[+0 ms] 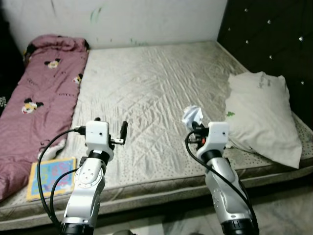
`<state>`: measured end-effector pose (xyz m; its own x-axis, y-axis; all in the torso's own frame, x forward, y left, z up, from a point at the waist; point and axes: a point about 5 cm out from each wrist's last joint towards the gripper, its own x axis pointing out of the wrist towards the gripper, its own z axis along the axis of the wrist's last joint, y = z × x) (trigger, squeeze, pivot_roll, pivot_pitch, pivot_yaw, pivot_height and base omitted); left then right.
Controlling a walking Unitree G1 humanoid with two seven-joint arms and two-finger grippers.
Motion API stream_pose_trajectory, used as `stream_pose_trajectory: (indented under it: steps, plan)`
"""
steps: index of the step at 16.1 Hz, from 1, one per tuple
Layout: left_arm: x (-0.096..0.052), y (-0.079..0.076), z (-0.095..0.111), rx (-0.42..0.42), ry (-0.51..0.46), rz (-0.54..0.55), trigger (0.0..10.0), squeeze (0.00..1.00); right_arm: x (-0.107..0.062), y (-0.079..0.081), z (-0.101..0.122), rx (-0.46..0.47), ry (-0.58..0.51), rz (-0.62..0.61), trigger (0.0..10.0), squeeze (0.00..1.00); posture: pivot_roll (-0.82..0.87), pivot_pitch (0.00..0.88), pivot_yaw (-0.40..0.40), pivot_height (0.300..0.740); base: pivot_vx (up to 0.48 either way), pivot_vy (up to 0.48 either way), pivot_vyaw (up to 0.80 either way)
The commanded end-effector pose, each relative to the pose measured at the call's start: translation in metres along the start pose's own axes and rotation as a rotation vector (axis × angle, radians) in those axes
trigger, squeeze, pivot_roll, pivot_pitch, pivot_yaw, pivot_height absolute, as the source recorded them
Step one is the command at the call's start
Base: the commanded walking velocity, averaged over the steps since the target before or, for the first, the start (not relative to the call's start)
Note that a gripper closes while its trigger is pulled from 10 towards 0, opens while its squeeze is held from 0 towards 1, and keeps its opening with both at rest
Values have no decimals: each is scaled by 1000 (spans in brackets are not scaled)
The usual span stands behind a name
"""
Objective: Clean up the room
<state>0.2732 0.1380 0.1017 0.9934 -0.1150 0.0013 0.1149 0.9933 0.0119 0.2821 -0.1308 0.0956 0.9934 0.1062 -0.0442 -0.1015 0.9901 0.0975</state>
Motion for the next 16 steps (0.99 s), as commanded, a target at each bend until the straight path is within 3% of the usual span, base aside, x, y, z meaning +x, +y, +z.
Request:
stream_pose_trajectory:
  steps: [1,3,16]
  plan:
    - [1,-5,1,-5,6,-23,10000,0,0,-5,2,-2,-3,-13,10000,0,1,0,36,740,0,480,-500]
    - [1,-5,1,-8,7,-22,10000,0,0,-5,2,-2,-1,-11,10000,0,2,0,34,740,0,480,-719]
    - [1,-5,0,-17,18,-19,10000,0,-1,-3,-1,3,10,0,10000,0,-4,0,36,740,0,480,0]
